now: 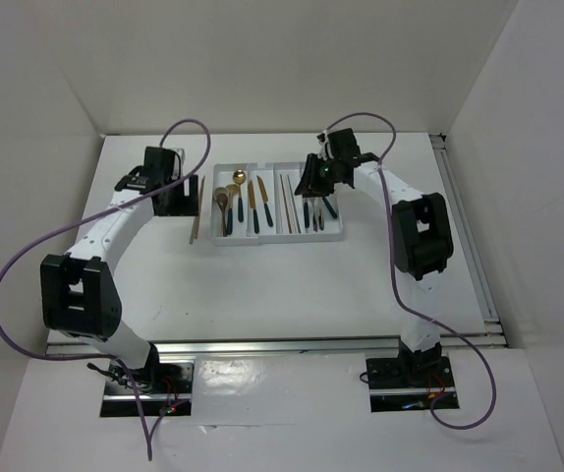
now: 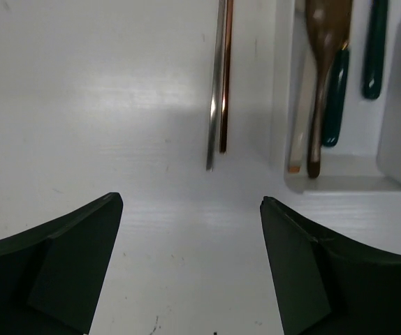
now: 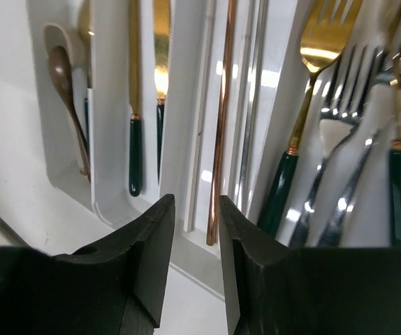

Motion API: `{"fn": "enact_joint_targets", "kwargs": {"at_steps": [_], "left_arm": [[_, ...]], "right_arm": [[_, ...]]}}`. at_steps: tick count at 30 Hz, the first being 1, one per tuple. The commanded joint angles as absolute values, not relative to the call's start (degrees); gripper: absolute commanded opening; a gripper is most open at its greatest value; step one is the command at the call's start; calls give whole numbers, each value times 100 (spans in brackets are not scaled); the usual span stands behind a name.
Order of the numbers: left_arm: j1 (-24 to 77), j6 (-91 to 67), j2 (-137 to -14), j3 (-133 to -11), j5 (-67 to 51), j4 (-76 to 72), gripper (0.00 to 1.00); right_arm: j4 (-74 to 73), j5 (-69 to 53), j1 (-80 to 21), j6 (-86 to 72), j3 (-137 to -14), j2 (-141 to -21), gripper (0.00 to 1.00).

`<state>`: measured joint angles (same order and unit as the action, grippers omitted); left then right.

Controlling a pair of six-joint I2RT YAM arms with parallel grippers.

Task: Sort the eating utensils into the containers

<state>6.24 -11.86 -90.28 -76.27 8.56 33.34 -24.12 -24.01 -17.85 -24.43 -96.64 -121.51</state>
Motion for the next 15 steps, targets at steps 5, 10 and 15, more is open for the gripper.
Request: {"fn": "enact_joint_targets", "kwargs": {"at_steps": [5,10,15], "left_arm": [[598,-1055,-8807,-6436,747,3209,88],[598,-1055,-9034,-6275,694,3050,77],[598,-949,-9746,-6521,861,2918,80]], "right_arm": [[-2040,-2180,-1556,-1451,-9414,-10548,39],[-2039,-2109,-1441,-1380,-9097,-10152,39],[-2039,-2109,-1274,-1380,-8982,-10046,39]]}}
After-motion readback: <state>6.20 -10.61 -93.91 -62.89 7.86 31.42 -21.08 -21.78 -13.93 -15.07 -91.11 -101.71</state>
